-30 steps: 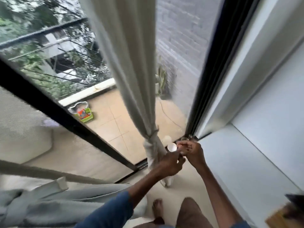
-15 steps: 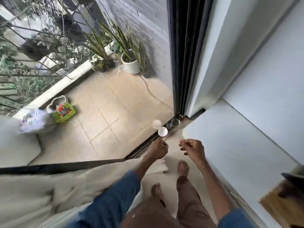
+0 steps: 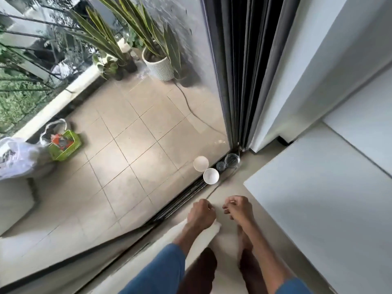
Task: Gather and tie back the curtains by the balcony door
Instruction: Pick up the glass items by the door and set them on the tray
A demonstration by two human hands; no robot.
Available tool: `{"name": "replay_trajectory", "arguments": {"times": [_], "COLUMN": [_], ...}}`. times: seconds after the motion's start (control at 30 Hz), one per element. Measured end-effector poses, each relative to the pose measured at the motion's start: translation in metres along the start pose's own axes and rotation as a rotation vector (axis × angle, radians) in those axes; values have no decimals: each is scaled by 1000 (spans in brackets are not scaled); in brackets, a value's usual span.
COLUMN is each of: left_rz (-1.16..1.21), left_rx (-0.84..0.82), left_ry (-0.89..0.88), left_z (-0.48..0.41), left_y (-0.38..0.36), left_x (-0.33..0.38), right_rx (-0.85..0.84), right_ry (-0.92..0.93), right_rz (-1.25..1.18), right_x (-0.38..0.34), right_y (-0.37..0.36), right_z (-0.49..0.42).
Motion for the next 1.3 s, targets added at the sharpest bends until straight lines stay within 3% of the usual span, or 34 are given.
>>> {"name": "replay_trajectory", "arguments": {"times": [0.13, 0.33, 0.47, 0.63, 1.07, 1.3], "left_rz": [-13, 1, 14, -133, -420, -357], "left_rx": [44, 133, 221, 337, 309, 354], "left_ry": [-49, -14, 4, -119, -222, -218], "left_z": [-86, -228, -301, -373, -430, -431], "left_y": [-22, -82, -103, -113, -136, -140], "left_x": [15, 9, 9, 21, 30, 31], "right_rx": [35, 104, 247, 351, 466, 428], "right_ry": [-64, -97, -202, -159, -228, -285], "right_rz": [-138, -60, -242, -305, -369, -422], "right_x": [27, 90, 130, 153, 151, 161], "right_y": [-37, -79, -88, -93, -87, -77], "right_z": [-87, -231, -305, -386, -458, -479]}}
Point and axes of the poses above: each hand's wrist, its own z-axis away from the middle knuckle, its own y-axis out of the back of the hand, x = y × z, the point moved 7 cm from there along -z, towards the middle knuckle, and after that the axes turned 2 degrees about z, right-handed, at the moved point
